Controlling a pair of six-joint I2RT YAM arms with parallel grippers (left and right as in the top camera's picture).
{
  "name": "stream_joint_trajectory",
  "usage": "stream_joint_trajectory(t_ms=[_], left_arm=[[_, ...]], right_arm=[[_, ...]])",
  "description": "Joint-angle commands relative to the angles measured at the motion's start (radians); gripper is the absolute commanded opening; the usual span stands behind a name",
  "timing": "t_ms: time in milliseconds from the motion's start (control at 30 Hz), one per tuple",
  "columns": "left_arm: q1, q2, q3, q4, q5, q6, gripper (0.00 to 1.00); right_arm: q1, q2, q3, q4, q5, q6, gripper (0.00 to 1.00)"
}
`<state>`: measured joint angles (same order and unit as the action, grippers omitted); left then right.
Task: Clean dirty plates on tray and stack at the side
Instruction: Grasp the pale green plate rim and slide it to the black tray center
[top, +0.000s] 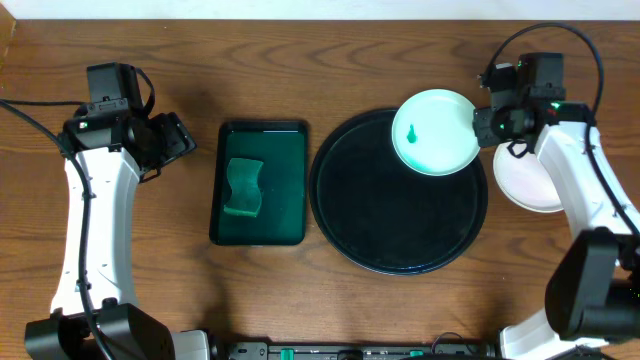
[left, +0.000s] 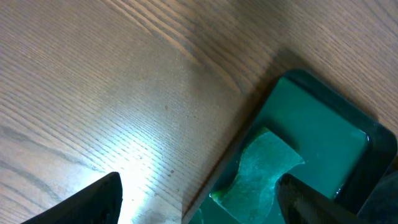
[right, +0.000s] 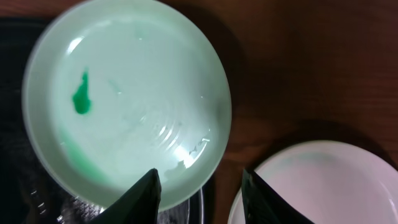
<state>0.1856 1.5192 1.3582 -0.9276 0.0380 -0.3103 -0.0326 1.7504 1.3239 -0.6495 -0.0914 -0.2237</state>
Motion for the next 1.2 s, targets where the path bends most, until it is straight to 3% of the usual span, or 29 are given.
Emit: stream_joint_trajectory(t_ms=[0, 133, 333, 533, 733, 833, 867, 1167], left_arm=[[0.004, 0.001, 0.014, -0.003, -0.013, -0.001, 0.8], [0.004, 0.001, 0.014, -0.003, -0.013, -0.001, 0.8], [0.004, 0.001, 0.014, -0.003, -0.013, -0.001, 0.8], [0.004, 0.001, 0.014, -0.003, -0.013, -0.001, 0.8], [0.004, 0.001, 0.014, -0.003, -0.013, -0.001, 0.8], [0.004, 0.001, 0.014, -0.003, -0.013, -0.001, 0.8], [0.004, 0.001, 0.014, -0.003, -0.013, -0.001, 0.8], [0.004, 0.001, 0.014, -0.003, -0.013, -0.001, 0.8]], right_arm=[[0.008, 0.047, -0.011, 0.021, 0.042, -0.017, 0.4], [0.008, 0.109, -0.011, 0.068, 0.042, -0.017, 0.43], [0.008, 0.147, -0.011, 0.091, 0.044, -0.017, 0.41], [0.008, 0.196, -0.011, 0.12, 0.079, -0.016, 0.28], [0.008, 0.236, -0.011, 0.14, 0.079, -0.016, 0.27], [0.008, 0.241, -0.011, 0.146, 0.079, 0.012, 0.04], [0.008, 0.239, -0.01, 0.151, 0.079, 0.036, 0.01], [0.026, 0.065, -0.001, 0.088, 0.037, 0.177, 0.01]])
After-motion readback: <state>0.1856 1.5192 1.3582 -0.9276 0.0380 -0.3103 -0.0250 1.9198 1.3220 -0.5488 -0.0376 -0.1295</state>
